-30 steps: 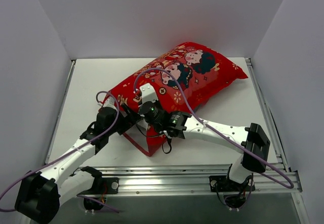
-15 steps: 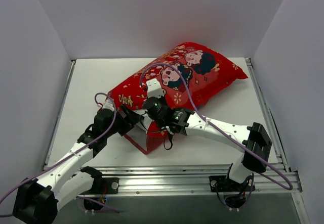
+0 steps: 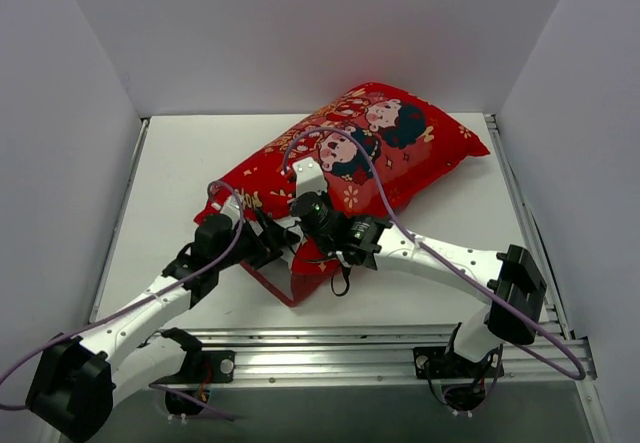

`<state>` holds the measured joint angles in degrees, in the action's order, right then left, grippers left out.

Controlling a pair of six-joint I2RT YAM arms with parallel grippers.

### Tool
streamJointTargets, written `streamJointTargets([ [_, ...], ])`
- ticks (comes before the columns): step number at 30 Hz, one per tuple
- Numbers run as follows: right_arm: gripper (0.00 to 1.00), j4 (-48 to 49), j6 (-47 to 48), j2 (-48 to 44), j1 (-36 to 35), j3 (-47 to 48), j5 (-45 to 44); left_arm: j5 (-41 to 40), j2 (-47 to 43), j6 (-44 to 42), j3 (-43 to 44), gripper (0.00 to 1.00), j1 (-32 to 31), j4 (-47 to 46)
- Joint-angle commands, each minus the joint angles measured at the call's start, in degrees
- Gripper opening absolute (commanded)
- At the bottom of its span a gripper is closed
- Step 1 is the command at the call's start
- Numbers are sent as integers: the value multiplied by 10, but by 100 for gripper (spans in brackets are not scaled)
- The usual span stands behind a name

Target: Remove the pillowcase from the pillow

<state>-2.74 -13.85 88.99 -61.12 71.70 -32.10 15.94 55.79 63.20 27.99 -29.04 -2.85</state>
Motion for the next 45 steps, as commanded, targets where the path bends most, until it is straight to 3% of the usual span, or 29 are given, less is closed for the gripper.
streamJointTargets([
  [1,0,19,2,-35,7,-6,-2,28,32,-3,8,94,-31,-89],
  [8,0,22,-5,-43,8,-22,6,25,80,6,10,94,-73,-150],
  [11,0,22,-11,-46,9,-31,10,10,102,12,7,99,-88,-181],
  [14,0,39,-19,-49,12,-42,-2,11,128,22,7,53,-93,-213],
  [15,0,38,-22,-51,14,-45,-7,15,130,30,8,18,-94,-218],
  [16,0,35,-24,-53,17,-54,-13,18,131,32,12,3,-94,-220],
  [21,0,32,-55,-87,83,-108,-63,6,73,-7,79,2,-94,-109],
  [25,0,30,-93,-136,165,-156,-66,-41,-14,-48,152,2,-91,71],
  [28,0,10,-111,-159,239,-179,-66,-61,-57,-59,190,2,-86,135],
  [33,0,-8,-129,-167,328,-185,-69,-15,-78,-69,242,2,-71,211],
  [36,0,-39,-151,-169,374,-178,-73,-69,-111,-103,289,2,-58,296],
  [39,0,-46,-146,-178,398,-176,16,-141,-125,-130,327,2,-56,348],
  [45,1,-25,-137,-209,371,-169,260,-74,-45,-123,353,2,-62,281],
])
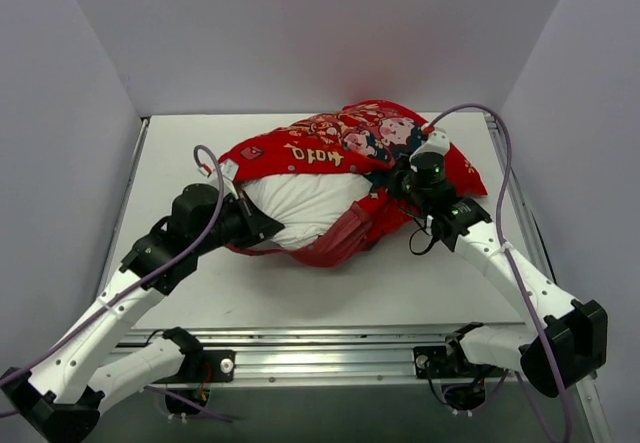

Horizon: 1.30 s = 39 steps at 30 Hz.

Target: Remove the pillowcase from the pillow

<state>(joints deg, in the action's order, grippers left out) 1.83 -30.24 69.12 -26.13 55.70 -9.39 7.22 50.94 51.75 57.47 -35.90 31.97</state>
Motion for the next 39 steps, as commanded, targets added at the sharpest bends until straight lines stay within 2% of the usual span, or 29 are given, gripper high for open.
streamJointTargets([
  [1,9,-73,19,-21,14,-3,47,16,25,-6,60,2,1,-95],
  [3,20,-80,8,-34,-11,3,68,4,46,-5,77,2,-4,-114],
  [4,33,-84,-2,-45,-21,9,81,-1,66,-8,86,2,-9,-117],
  [6,52,-110,-10,-55,-37,34,88,-20,86,-14,115,2,-14,-121],
  [7,65,-126,-13,-58,-44,48,113,-28,102,-17,125,2,-17,-120],
  [9,74,-173,-16,-60,-47,86,118,-52,118,-22,152,2,-19,-122],
  [14,80,-228,-12,-84,-49,116,130,-96,172,-37,198,2,-22,-121],
  [18,82,-199,-32,-106,-54,96,202,-105,209,-37,229,2,-27,-119],
  [24,83,-158,-40,-122,-76,46,242,-115,245,-31,265,2,-44,-120],
  [26,82,-146,-42,-124,-76,25,231,-113,249,-28,271,2,-47,-119],
  [29,71,-137,-38,-115,-76,5,201,-105,249,-17,273,2,-49,-112],
  [32,39,-148,-24,-102,-67,-9,128,-91,240,-18,282,2,-49,-91],
  [33,17,-151,-23,-96,-57,-13,111,-85,234,-19,287,2,-49,-75],
  [35,1,-155,-15,-91,2,-20,96,-67,227,-24,290,2,-46,-56],
  [39,0,-191,-21,-65,107,-14,8,-2,204,-38,292,2,-35,6],
])
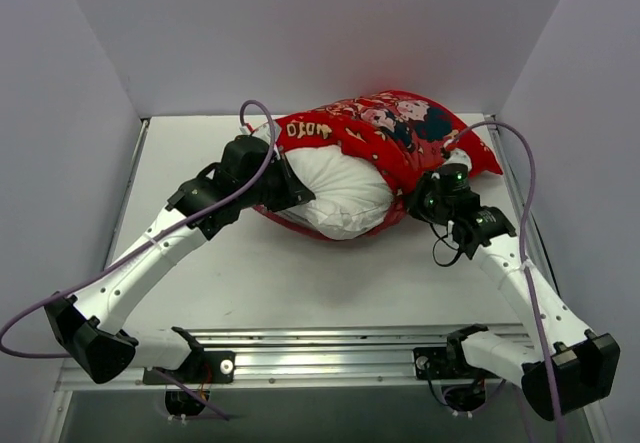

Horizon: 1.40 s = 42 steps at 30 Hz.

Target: Remove the pillowcase from the pillow

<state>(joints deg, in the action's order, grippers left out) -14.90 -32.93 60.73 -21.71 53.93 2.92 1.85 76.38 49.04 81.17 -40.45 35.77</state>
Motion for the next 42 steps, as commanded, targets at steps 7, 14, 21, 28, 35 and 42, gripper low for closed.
streamJointTargets([
  [7,2,-56,19,71,158,57,-94,199,-108,-43,11,2,80,25],
  [14,46,0,101,59,-22,178,-14,211,-91,-116,-22,2,81,47],
  [21,67,-33,203,166,-153,362,20,190,-107,-153,-74,2,61,2],
  [28,71,-54,247,323,-187,513,67,170,-126,-155,-126,2,44,-7],
  [35,72,-75,284,469,-203,587,62,142,-164,-129,-180,2,37,-30],
  [42,39,-89,313,545,-203,595,-70,134,-178,-114,-215,2,32,-29],
])
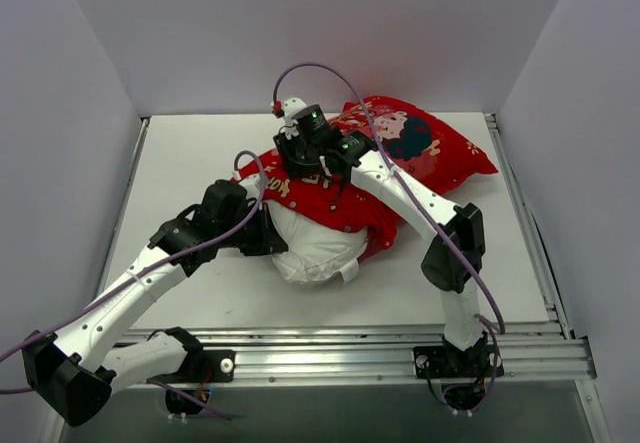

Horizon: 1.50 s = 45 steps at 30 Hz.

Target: Remove the pillowcase from the pillow

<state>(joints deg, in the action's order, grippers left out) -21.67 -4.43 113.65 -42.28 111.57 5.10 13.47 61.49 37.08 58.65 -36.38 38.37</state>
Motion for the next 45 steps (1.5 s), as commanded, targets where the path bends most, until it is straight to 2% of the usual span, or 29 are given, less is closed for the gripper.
streamJointTargets([
  [1,29,-18,27,19,6,17,-119,18,-30,7,9,2,-10,-51],
  [2,10,-13,22,24,11,15,-172,18,-32,9,7,2,-11,-45],
  [3,1,-8,4,26,16,14,-196,19,-38,11,5,2,-12,-41],
  [7,0,-18,-80,41,82,43,-272,44,-54,27,-11,2,-23,-26],
  [12,0,-50,-165,68,162,87,-377,65,-96,42,-36,2,-75,-8],
  [19,0,-111,-242,92,259,110,-419,51,-183,66,-68,2,-118,52],
  [21,0,-116,-248,92,274,103,-415,21,-216,75,-75,2,-120,71],
  [23,0,-105,-229,77,275,76,-369,6,-241,85,-81,2,-119,85],
  [24,0,-65,-214,66,272,58,-339,-3,-245,88,-86,2,-118,86],
  [25,0,-39,-197,52,259,36,-304,-17,-247,89,-87,2,-118,80],
  [26,0,-14,-170,24,251,-6,-231,-23,-240,88,-88,2,-118,73],
  [30,0,64,-151,-39,192,-91,-164,-53,-200,92,-77,4,-117,29],
  [31,0,72,-150,-61,171,-107,-161,-74,-195,103,-73,10,-117,9],
  [33,0,101,-158,-83,157,-161,-154,-88,-183,110,-72,48,-117,-28],
  [35,0,129,-172,-114,149,-200,-143,-115,-178,122,-68,94,-114,-44],
  [41,0,174,-206,-164,137,-325,-130,-174,-168,137,-55,94,-71,-47],
  [45,0,190,-212,-171,128,-356,-104,-174,-142,142,-61,94,29,-50],
])
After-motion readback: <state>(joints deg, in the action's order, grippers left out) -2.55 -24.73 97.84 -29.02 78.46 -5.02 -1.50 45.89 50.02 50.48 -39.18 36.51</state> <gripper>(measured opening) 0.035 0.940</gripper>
